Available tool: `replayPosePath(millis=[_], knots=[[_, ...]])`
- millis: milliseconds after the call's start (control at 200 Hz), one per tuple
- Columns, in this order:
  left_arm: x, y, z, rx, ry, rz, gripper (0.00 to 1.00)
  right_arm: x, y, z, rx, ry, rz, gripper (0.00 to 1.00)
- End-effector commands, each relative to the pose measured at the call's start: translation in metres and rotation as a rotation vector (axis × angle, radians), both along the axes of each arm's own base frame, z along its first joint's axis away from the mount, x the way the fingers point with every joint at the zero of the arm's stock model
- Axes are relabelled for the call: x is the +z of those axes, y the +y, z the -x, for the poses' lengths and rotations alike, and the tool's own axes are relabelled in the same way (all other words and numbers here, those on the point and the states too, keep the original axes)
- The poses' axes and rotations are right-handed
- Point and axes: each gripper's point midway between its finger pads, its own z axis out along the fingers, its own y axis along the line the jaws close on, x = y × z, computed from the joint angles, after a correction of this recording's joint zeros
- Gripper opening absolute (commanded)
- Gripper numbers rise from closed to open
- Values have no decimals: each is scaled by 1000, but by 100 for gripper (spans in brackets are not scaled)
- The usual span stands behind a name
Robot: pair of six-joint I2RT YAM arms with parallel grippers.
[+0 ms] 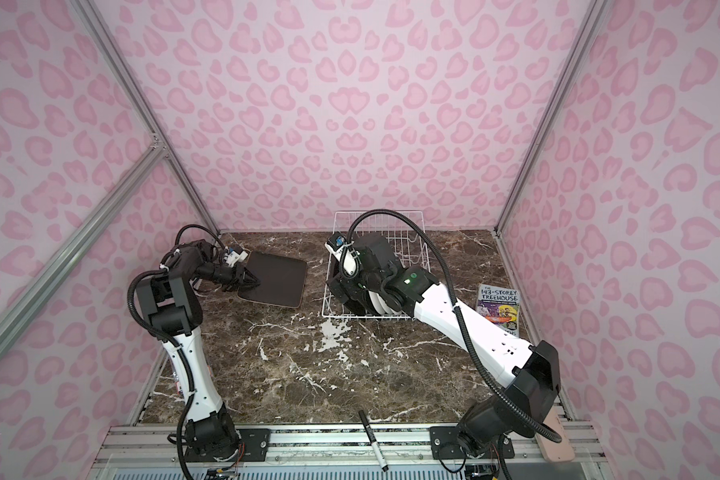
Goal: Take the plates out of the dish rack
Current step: 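Lower the dark plate flat onto the table beside the rack with the left gripper, then open the left gripper and lift it off the placed dark plate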
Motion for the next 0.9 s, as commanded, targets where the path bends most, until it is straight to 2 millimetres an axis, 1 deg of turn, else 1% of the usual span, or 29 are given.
replayPosePath(millis=[0,265,355,375,395,495,760,895], knots=[[-12,11,3,0,28,-66,27,-4,1,-1,0,2,16,99],[-14,16,2,10,32,-76,35,-8,3,-1,6,9,23,99],[-15,19,2,17,39,-88,35,-7,2,-2,4,6,22,99],[-15,19,2,18,40,-91,41,-7,3,-1,5,6,22,99],[-15,20,2,20,42,-92,43,-7,2,-1,3,6,20,99],[-17,23,3,26,50,-108,49,-7,2,-2,2,4,20,99],[-20,31,6,42,68,-167,59,-2,3,-1,3,-8,11,99],[-18,35,6,55,65,-201,64,1,2,-1,2,-16,8,99]])
